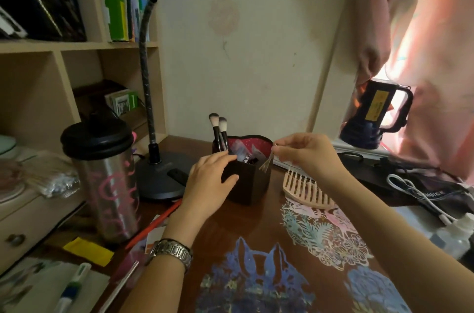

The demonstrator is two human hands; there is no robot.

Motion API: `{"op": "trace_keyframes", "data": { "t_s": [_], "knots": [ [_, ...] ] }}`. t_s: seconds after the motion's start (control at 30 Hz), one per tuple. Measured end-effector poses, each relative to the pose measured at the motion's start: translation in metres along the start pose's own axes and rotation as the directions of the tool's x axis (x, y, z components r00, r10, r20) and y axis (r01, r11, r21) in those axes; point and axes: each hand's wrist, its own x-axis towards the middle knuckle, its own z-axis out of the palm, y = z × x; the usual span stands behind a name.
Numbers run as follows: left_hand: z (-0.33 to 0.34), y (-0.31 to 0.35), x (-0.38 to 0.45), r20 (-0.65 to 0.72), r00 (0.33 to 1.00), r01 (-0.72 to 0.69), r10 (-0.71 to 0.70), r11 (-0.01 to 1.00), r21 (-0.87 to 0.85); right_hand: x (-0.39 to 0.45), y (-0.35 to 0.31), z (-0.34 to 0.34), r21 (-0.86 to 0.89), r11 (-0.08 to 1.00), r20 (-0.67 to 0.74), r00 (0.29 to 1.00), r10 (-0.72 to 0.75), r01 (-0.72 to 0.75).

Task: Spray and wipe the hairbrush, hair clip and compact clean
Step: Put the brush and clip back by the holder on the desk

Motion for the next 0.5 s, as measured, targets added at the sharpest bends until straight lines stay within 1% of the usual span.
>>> {"op": "trace_keyframes", "data": {
  "t_s": [0.17,0.3,0.5],
  "knots": [
    [-0.001,-0.005,0.0,-0.013,1.0,-0.004,0.003,0.996,-0.087,0.018,-0.001,0.016,-0.027,1.0,0.002,1.0,-0.008,0.008],
    [-0.003,-0.009,0.001,0.005,1.0,-0.013,0.014,0.995,-0.098,0.025,-0.004,0.024,-0.058,0.998,0.015,1.0,-0.015,0.016],
    [-0.004,-0.01,0.001,0.029,0.999,-0.01,0.013,0.993,-0.118,0.028,-0.002,0.036,-0.171,0.984,0.054,0.998,-0.032,0.041]
  ]
}}
